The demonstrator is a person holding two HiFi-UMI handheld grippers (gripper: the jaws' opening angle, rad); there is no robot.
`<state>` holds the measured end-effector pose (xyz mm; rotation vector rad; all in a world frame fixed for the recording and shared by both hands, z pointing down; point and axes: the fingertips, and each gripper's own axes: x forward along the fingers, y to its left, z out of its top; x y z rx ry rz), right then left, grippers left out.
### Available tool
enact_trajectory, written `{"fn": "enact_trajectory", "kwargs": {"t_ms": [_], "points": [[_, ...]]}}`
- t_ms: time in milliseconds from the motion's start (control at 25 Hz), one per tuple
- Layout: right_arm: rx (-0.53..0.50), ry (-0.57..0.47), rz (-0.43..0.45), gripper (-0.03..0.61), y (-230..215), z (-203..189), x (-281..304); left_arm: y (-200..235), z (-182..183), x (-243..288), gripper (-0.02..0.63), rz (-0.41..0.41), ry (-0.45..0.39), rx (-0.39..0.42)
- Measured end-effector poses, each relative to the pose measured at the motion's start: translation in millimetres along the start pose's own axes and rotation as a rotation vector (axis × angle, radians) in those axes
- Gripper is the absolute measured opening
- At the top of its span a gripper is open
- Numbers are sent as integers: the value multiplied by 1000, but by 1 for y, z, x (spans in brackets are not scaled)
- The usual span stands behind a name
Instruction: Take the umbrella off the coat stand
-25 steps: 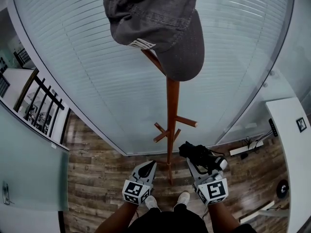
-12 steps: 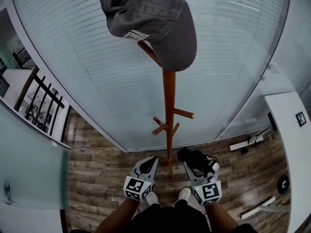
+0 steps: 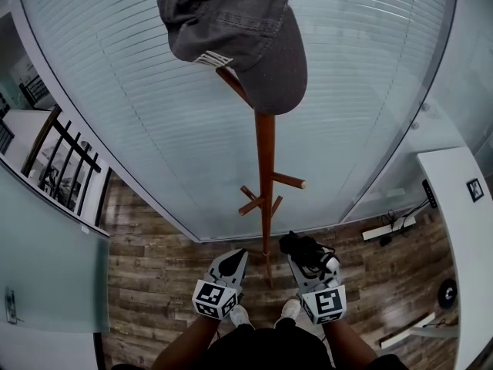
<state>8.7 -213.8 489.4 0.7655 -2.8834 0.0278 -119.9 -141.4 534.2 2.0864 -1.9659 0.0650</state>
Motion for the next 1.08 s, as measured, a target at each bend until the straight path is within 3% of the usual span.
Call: {"fn": "enact_trajectory", "kwargs": {"t_ms": [440, 880, 1080], "points": [[-6, -44, -4, 242, -1, 7, 6, 0, 8, -2, 14, 5, -15, 37], [-18, 6, -7, 242, -2, 11, 8, -2, 15, 3, 14, -11, -26, 48], [-23, -33, 13, 242, 2, 12, 12, -1, 10, 3, 14, -18, -11, 52]]}}
